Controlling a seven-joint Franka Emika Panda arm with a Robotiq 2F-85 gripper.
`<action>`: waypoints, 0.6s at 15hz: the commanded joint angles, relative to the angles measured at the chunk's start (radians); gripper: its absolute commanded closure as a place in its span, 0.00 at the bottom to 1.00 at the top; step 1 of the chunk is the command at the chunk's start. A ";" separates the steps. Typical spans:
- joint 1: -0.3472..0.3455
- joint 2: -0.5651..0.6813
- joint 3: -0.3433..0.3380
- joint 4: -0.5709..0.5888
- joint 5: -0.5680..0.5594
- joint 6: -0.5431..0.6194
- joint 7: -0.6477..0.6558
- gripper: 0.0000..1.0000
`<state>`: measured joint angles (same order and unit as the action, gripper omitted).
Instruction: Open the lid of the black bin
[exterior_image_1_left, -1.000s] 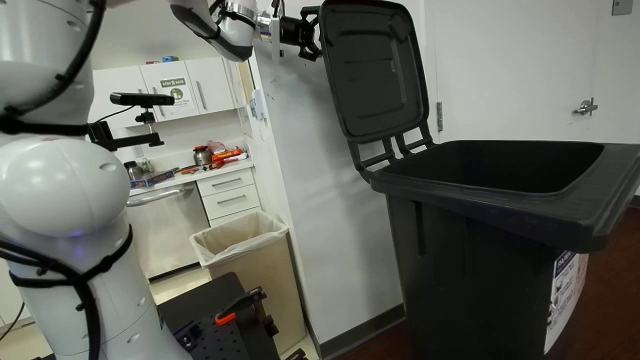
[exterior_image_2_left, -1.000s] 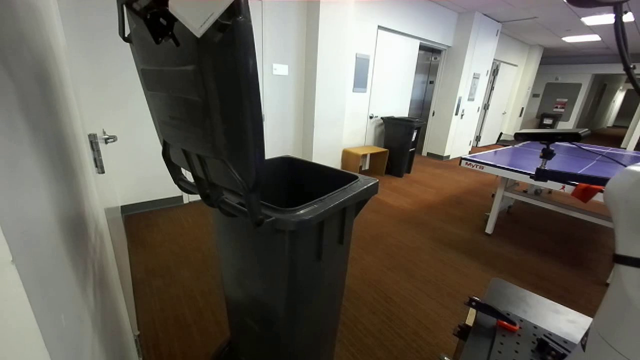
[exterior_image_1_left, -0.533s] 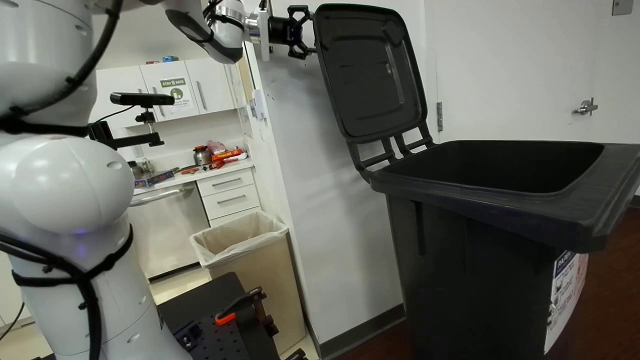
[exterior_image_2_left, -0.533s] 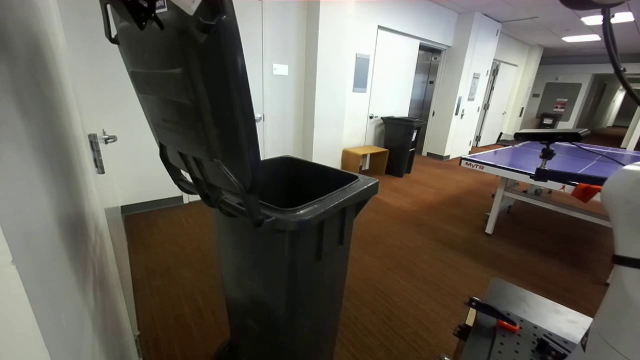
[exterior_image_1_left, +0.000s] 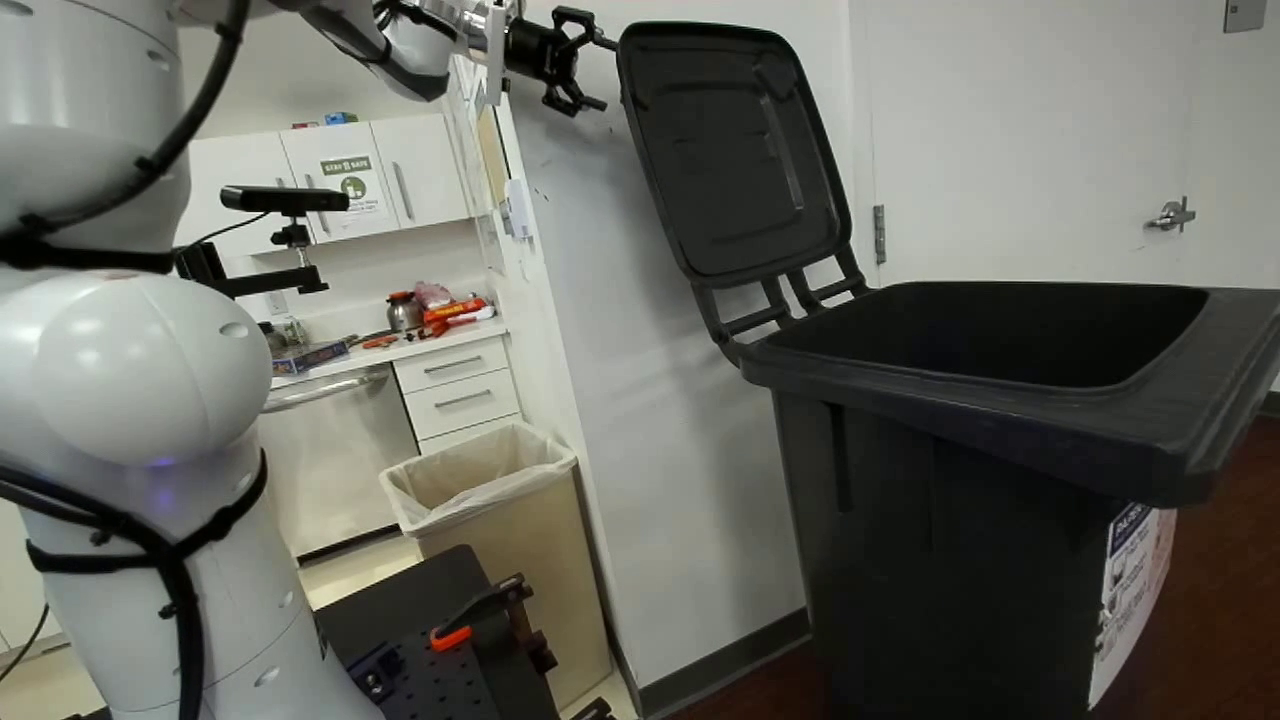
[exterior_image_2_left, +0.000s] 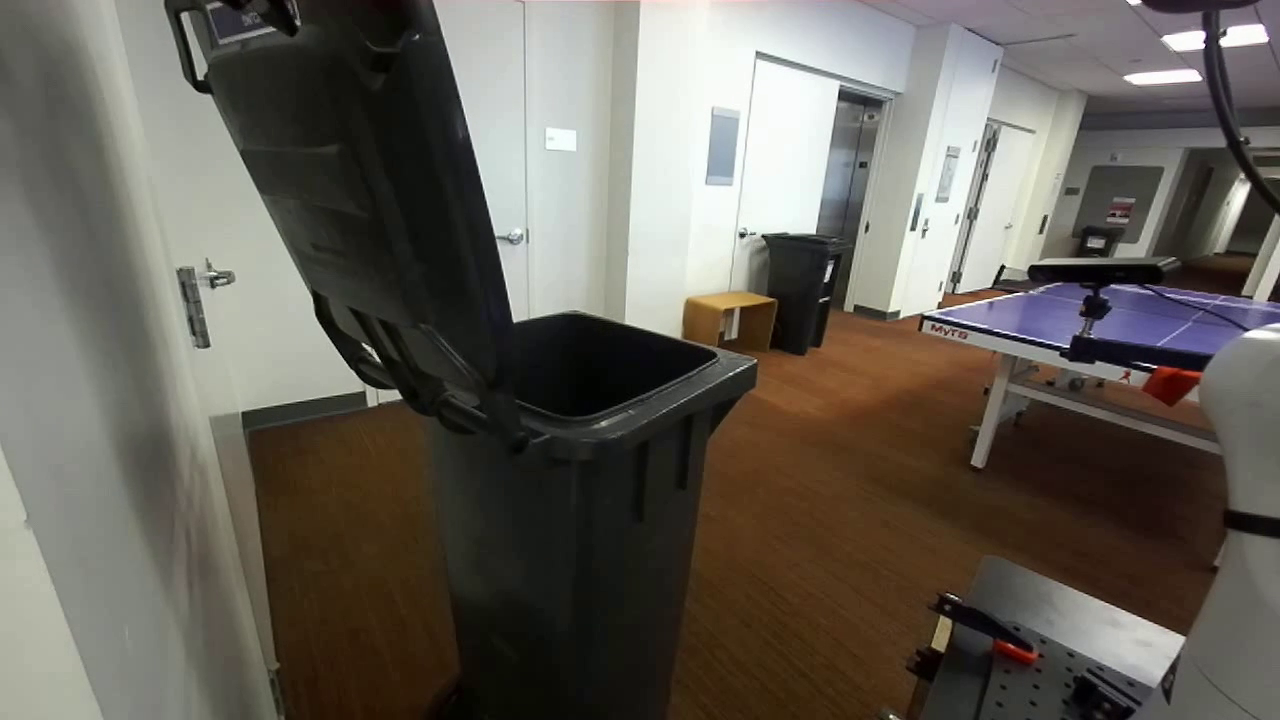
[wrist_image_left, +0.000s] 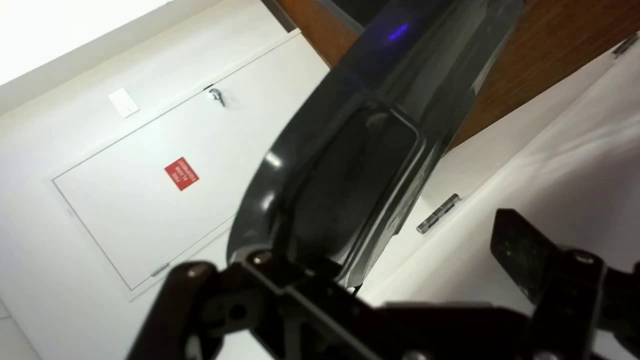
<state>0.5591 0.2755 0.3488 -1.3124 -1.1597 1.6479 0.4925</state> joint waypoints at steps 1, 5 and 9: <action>-0.009 -0.053 0.008 0.033 0.100 -0.079 -0.012 0.00; -0.033 -0.143 0.000 0.036 0.217 -0.116 0.010 0.00; -0.138 -0.256 -0.048 -0.042 0.484 0.072 0.015 0.00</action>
<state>0.4993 0.1077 0.3363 -1.2706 -0.8385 1.5897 0.4994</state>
